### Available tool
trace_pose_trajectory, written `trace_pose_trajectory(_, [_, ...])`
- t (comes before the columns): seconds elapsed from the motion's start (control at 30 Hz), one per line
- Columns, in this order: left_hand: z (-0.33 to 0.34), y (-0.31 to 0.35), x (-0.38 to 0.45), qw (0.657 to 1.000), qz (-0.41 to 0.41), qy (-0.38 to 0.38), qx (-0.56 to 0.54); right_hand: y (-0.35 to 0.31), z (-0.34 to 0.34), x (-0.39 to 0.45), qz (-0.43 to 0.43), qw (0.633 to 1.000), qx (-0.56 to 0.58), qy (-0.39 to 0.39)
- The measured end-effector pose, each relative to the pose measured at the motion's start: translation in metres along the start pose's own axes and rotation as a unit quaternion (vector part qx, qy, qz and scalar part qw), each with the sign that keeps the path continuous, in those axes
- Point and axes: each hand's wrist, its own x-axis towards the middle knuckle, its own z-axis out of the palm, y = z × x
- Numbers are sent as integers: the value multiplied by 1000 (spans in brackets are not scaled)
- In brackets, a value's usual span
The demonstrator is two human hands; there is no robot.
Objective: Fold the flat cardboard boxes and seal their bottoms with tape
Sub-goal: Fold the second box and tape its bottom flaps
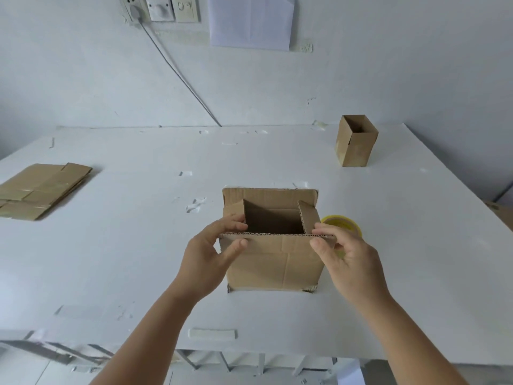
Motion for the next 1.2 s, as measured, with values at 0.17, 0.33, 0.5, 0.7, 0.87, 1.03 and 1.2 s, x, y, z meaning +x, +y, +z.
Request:
trace_pose_trajectory(0.17, [8, 1, -2, 997, -38, 72, -14, 6, 6, 5, 15, 999, -22, 29])
trace_pose_trajectory(0.33, [14, 2, 7, 993, -45, 109, 31, 5, 11, 19, 37, 998, -44, 15])
trace_pose_trajectory(0.5, [19, -1, 17, 992, 9, 98, 78, 6, 17, 28, 51, 996, -70, -2])
trace_pose_trajectory(0.7, [8, 4, 31, 977, 44, -33, 208, -6, 7, 42, -38, 981, -140, -132])
trace_pose_trajectory(0.87, [0, 11, 43, 937, 49, -101, 331, -13, 6, 47, -87, 959, -212, -165])
trace_pose_trajectory(1.03, [1, 11, 37, 894, 98, -121, 421, -1, 16, 41, -160, 955, -223, -109])
trace_pose_trajectory(1.2, [7, 13, 32, 858, 107, -197, 462, -6, 16, 32, -140, 947, -242, -159])
